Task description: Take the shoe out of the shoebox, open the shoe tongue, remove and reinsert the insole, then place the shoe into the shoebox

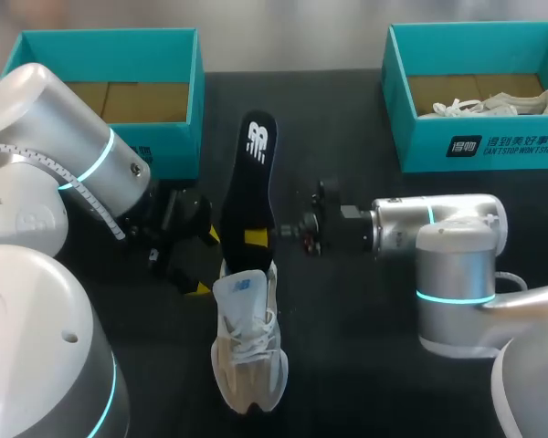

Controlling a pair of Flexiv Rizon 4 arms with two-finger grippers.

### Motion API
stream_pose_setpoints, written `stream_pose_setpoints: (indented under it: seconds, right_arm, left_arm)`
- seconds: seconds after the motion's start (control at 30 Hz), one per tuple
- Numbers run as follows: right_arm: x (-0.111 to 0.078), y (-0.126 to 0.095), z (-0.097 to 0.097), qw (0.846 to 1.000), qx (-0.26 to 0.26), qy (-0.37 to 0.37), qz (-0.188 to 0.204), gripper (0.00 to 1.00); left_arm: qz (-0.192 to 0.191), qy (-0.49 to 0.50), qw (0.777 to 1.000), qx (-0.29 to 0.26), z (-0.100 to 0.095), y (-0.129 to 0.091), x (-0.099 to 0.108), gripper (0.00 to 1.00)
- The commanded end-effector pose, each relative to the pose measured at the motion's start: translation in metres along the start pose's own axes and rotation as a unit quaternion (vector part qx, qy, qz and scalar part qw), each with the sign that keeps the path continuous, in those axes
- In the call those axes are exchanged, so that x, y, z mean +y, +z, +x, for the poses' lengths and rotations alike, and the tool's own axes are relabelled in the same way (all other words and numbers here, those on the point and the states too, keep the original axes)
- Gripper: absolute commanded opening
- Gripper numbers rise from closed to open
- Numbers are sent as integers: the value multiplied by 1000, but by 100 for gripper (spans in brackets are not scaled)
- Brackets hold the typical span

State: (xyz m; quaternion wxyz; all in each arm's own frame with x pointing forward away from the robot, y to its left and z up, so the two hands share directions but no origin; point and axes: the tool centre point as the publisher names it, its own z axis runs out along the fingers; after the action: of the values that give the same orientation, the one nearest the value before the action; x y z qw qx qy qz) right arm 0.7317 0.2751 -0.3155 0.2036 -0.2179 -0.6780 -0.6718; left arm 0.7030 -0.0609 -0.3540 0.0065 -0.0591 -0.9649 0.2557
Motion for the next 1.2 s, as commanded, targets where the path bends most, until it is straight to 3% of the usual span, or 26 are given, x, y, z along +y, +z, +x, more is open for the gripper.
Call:
stream_pose_setpoints:
  seconds: [0.03, 0.5, 1.2]
  right_arm:
    - [-6, 4, 9, 1000, -25, 2, -8, 0]
    - [-15, 12, 20, 998, -68, 11, 6, 0]
    - [-40, 7, 20, 995, -86, 42, 32, 0]
  left_arm:
    - [0, 0, 1000, 0, 0, 1, 0, 100]
    - [0, 0, 1000, 0, 0, 1, 0, 100]
    - [0, 0, 1000, 0, 0, 1, 0, 100]
